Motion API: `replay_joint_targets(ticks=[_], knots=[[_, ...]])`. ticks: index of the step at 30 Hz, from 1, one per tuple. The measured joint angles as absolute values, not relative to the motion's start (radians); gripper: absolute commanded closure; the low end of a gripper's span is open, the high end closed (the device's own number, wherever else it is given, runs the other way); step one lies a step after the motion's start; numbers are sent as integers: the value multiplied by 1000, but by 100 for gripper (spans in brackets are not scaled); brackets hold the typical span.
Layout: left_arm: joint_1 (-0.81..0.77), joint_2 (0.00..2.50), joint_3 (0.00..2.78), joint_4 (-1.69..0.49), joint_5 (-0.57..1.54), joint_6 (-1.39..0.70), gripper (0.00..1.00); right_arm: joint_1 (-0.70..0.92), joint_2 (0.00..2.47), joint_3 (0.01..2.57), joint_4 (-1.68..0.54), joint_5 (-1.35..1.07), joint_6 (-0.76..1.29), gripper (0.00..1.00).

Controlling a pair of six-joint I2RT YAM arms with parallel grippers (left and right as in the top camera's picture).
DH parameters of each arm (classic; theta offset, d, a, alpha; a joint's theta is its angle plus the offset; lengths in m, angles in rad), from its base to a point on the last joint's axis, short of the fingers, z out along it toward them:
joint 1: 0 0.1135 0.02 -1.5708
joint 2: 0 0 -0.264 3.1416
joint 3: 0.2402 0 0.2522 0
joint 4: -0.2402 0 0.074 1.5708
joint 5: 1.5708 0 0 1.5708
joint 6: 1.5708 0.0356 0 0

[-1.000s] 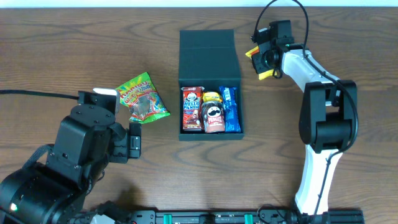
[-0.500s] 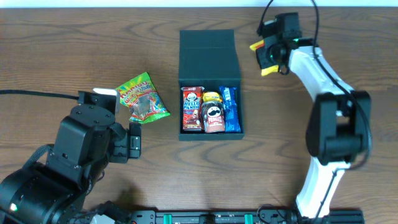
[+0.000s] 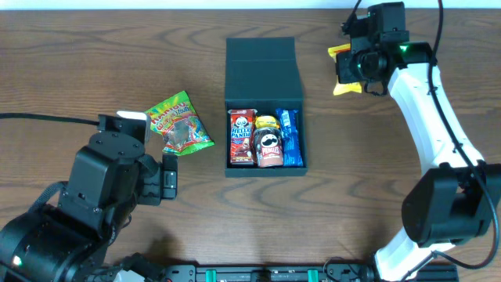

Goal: Pack container
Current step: 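Carry the packet around to the right side of the black box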

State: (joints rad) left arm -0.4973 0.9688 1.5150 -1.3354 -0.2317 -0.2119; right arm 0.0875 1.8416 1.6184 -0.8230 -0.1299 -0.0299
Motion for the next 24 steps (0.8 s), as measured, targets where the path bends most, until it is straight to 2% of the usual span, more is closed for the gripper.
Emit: replay_joint_targets(ticks=[9,18,24], knots=[[-497,968,1515,-1335,-232,-212,5,128,1789,1579,-907,-150,-3,91],[-497,969,1515,-1335,-233,-212,5,210,1444,1244,-810,-142,162,77],[-497,969,1515,-1335,-235,-212,5,319,1315,1050,-664,-94,313,74]])
